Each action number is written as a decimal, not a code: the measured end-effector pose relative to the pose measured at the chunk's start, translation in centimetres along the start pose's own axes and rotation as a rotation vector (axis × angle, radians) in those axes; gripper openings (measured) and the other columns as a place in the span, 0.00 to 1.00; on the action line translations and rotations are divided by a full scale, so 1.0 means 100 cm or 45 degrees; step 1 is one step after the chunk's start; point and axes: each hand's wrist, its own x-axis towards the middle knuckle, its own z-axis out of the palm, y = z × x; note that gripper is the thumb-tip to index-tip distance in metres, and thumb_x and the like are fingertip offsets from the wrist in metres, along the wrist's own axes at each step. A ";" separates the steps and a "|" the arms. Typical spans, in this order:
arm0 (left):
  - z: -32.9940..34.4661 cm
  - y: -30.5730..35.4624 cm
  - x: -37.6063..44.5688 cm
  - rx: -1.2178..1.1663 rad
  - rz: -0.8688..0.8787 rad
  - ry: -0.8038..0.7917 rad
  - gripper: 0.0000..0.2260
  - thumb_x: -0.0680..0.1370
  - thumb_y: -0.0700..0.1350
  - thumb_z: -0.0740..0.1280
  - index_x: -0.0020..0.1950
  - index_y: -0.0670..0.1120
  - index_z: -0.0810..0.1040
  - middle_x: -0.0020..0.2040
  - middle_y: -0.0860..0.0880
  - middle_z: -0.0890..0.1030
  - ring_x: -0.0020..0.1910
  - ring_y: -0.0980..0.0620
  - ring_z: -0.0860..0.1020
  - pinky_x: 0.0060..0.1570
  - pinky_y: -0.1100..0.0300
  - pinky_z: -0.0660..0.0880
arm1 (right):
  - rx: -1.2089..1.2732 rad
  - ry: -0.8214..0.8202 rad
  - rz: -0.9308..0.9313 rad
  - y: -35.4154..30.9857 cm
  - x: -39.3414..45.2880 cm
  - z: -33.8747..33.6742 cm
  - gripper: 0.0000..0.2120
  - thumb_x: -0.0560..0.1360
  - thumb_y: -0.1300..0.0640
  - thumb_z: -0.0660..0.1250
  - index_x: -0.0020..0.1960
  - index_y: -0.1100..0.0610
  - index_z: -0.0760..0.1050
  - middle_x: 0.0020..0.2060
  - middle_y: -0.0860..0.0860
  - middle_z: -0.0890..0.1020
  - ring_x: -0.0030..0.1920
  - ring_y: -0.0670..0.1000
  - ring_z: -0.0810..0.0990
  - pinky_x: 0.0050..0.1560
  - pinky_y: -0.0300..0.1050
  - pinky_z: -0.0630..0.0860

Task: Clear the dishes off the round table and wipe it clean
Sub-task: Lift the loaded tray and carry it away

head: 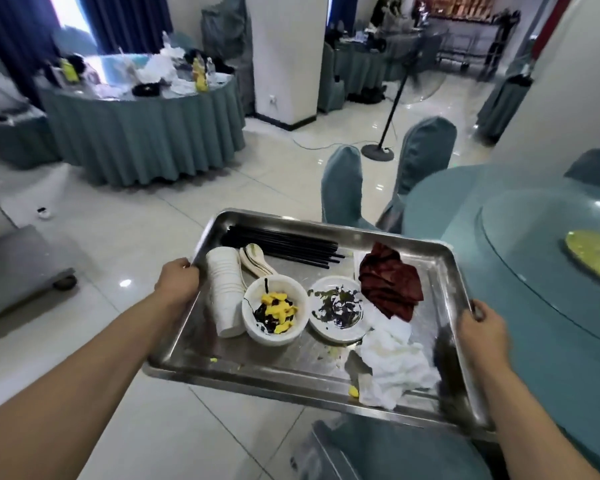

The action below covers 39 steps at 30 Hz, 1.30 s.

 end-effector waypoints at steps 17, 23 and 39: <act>-0.323 -0.209 0.095 -0.280 -0.421 0.605 0.14 0.62 0.46 0.61 0.42 0.49 0.81 0.43 0.42 0.85 0.46 0.35 0.82 0.55 0.41 0.80 | -0.128 -0.552 -0.450 -0.250 -0.126 0.332 0.17 0.79 0.57 0.64 0.67 0.55 0.77 0.55 0.60 0.84 0.51 0.62 0.82 0.58 0.57 0.79; -0.395 -0.239 0.067 -0.351 -0.518 0.832 0.13 0.63 0.47 0.59 0.42 0.50 0.81 0.44 0.44 0.83 0.48 0.36 0.80 0.57 0.44 0.79 | -0.111 -0.721 -0.560 -0.315 -0.193 0.434 0.18 0.78 0.58 0.64 0.66 0.57 0.78 0.58 0.61 0.83 0.57 0.64 0.80 0.61 0.56 0.75; -0.517 -0.311 0.199 -0.483 -0.700 1.123 0.03 0.72 0.37 0.63 0.38 0.41 0.74 0.34 0.43 0.70 0.36 0.48 0.68 0.37 0.55 0.65 | -0.005 -1.058 -0.719 -0.477 -0.283 0.707 0.18 0.78 0.59 0.64 0.67 0.58 0.77 0.56 0.61 0.83 0.55 0.63 0.80 0.57 0.52 0.75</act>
